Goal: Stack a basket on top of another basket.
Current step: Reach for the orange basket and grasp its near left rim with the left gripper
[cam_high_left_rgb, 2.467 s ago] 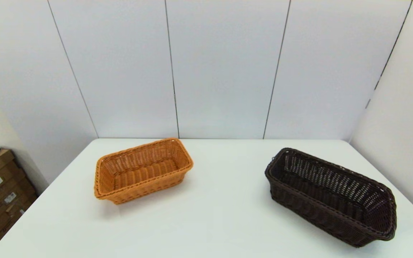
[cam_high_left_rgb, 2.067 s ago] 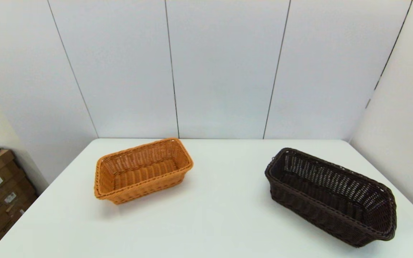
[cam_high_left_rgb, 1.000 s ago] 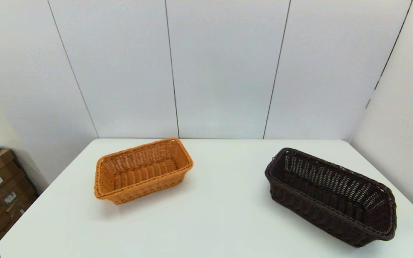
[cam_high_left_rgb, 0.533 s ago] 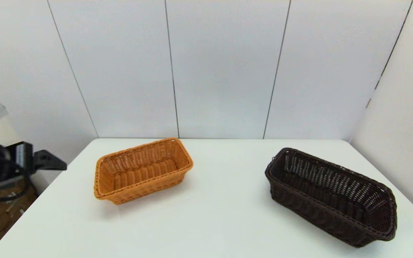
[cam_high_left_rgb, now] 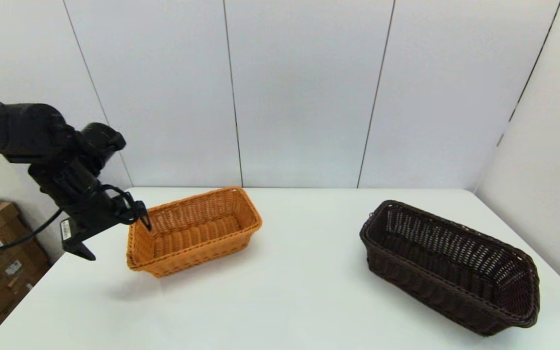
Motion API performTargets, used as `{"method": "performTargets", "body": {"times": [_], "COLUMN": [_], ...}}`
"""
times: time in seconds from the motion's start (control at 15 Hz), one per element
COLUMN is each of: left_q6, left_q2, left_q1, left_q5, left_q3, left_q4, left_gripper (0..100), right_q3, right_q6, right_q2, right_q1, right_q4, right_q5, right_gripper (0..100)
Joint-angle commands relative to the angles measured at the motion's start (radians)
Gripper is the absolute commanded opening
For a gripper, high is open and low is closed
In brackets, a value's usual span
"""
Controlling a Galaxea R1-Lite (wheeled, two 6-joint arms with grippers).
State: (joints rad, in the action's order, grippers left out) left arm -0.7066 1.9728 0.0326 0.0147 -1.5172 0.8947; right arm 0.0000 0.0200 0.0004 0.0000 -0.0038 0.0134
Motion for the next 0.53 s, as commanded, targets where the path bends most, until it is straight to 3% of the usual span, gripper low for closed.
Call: {"method": "performTargets", "body": {"times": [0.07,0.53], "left_q6": [-0.008,0.030], "left_q2": [0.189,0.250], "left_q1": [0.004,-0.049], "left_q5": [0.002,0.002], "left_q3": [-0.083,-0.112], "left_q4": [0.010,0.004], "left_gripper": [100,100], "right_q3": [0.000,0.000], "right_q6": [0.000,0.000], "right_q2": [-0.002,-0.002], "right_q1": [0.000,0.000], "right_q4": [-0.001,-0.001], "right_q5": [0.000,0.000], "right_gripper": [100,100]}}
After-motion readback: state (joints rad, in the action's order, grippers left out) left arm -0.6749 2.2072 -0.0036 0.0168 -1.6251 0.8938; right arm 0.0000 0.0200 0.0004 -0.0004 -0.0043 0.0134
